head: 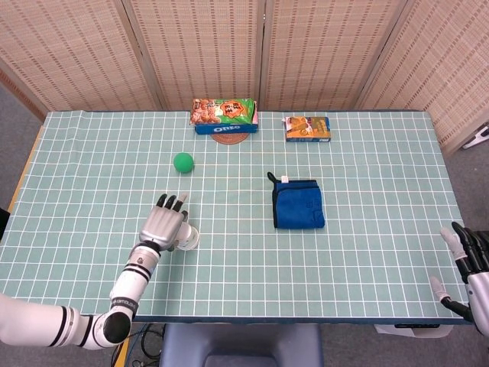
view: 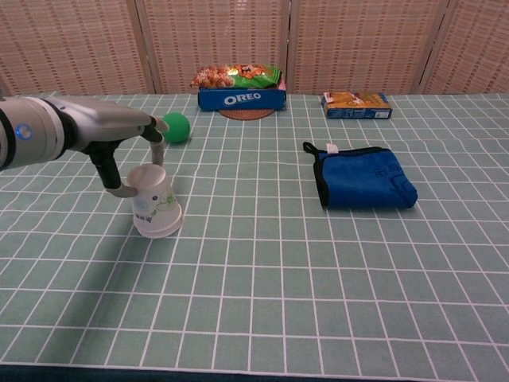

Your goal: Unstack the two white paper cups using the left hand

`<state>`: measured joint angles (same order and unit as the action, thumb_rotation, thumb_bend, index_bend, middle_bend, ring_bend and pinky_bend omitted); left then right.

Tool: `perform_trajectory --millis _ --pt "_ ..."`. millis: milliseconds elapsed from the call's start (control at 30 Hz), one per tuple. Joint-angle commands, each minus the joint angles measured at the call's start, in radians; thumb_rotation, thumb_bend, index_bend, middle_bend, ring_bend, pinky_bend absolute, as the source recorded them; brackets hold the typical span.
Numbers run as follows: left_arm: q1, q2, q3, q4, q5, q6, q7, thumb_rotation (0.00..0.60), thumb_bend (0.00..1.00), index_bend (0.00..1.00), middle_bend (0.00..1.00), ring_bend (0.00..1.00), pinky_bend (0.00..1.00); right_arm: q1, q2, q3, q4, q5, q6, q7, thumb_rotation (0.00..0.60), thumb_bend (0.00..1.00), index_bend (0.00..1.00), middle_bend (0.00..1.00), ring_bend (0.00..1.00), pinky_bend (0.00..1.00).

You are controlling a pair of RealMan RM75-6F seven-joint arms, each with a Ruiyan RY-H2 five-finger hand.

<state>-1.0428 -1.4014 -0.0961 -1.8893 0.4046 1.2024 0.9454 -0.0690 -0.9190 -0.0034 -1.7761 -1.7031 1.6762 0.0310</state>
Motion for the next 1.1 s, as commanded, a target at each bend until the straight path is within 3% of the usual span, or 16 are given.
perform_trajectory --millis 33,400,1100 --pt "-0.003 0.000 -0.002 -0.007 -0.003 0.008 0.006 0.600 0.30 0.41 0.00 0.00 0.00 0.000 0.001 0.000 0.000 -0.001 0.001 0.001 0.600 0.31 0.01 0.00 0.00 0.00" --pt "-0.029 0.004 -0.024 -0.088 -0.043 0.101 0.076 0.600 0.30 0.41 0.00 0.00 0.00 -0.001 0.005 -0.001 0.004 -0.006 0.007 0.017 0.600 0.32 0.01 0.00 0.00 0.00" --pt "-0.094 0.032 -0.116 -0.351 -0.157 0.396 0.246 0.600 0.30 0.41 0.00 0.00 0.00 -0.002 0.007 -0.003 0.007 -0.013 0.012 0.024 0.600 0.31 0.01 0.00 0.00 0.00"
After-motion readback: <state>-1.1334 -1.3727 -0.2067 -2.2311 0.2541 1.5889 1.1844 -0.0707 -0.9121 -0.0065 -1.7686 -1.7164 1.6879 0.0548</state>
